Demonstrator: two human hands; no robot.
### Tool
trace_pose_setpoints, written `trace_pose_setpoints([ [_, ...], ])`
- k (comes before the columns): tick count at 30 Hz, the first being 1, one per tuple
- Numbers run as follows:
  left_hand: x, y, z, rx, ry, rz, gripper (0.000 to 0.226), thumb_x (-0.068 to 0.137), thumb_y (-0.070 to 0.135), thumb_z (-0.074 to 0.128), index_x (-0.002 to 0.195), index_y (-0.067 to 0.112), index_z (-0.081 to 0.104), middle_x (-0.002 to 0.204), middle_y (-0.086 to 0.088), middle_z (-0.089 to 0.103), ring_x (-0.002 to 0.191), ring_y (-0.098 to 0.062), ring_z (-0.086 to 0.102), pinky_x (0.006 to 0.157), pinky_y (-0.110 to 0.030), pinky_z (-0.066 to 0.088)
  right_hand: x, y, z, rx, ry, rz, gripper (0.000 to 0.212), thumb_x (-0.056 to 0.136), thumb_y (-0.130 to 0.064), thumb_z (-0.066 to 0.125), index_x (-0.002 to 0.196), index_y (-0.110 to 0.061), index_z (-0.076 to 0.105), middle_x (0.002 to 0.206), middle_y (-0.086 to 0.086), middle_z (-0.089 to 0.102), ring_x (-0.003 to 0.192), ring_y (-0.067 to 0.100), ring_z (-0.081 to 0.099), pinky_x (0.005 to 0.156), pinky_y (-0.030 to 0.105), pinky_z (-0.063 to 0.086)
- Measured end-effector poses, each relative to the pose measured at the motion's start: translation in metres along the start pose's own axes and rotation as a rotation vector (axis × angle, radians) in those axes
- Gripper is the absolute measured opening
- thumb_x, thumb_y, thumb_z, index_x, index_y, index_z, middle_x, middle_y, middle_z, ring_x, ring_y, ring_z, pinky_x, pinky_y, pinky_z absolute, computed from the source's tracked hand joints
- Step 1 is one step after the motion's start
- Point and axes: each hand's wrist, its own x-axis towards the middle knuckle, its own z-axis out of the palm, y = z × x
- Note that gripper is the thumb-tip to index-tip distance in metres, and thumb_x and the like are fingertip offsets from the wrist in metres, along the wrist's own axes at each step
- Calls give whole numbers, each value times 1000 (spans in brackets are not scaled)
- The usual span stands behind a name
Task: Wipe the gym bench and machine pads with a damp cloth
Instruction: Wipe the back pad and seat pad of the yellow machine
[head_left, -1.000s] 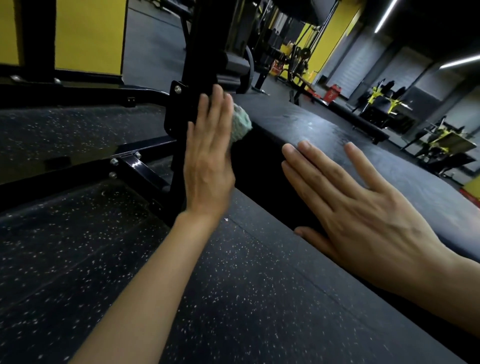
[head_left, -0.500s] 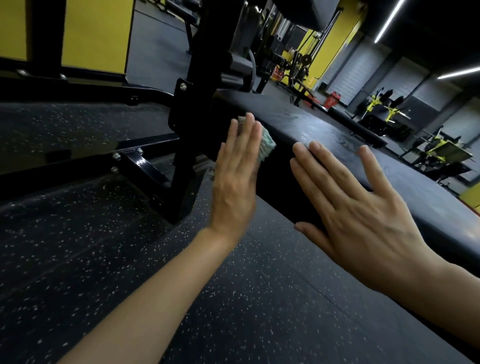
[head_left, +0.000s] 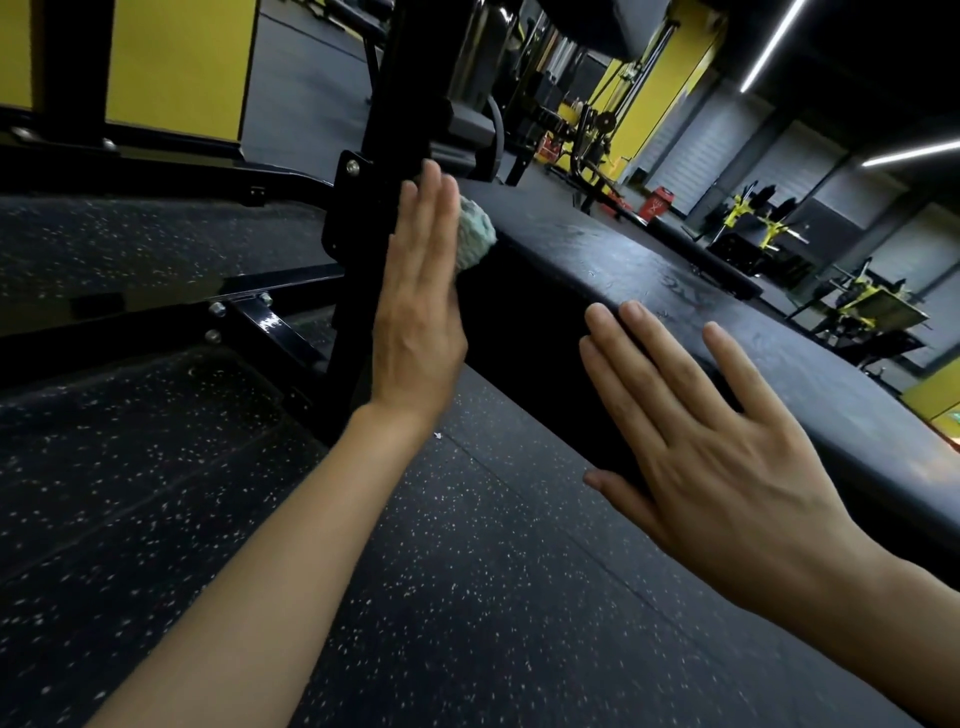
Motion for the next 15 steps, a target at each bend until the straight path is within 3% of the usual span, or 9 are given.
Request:
trace_pose_setpoints([
  [4,8,-4,0,-26,55,-92,58,98,-14,31,153,-2,20,162,-21,18,152,-35,11,123,-51,15,0,0,1,-11,-5,-4,79,98,-50,34,155,-1,14,164,14,9,152,28,11,120,50,16],
  [15,-41,38,13,-79,-67,62,49,100,-6,40,148,-6,29,157,-22,28,150,-28,14,120,-57,21,1,-2,-1,-11,-21,10,79,97,-50,35,155,0,15,164,15,9,152,28,10,121,50,16],
])
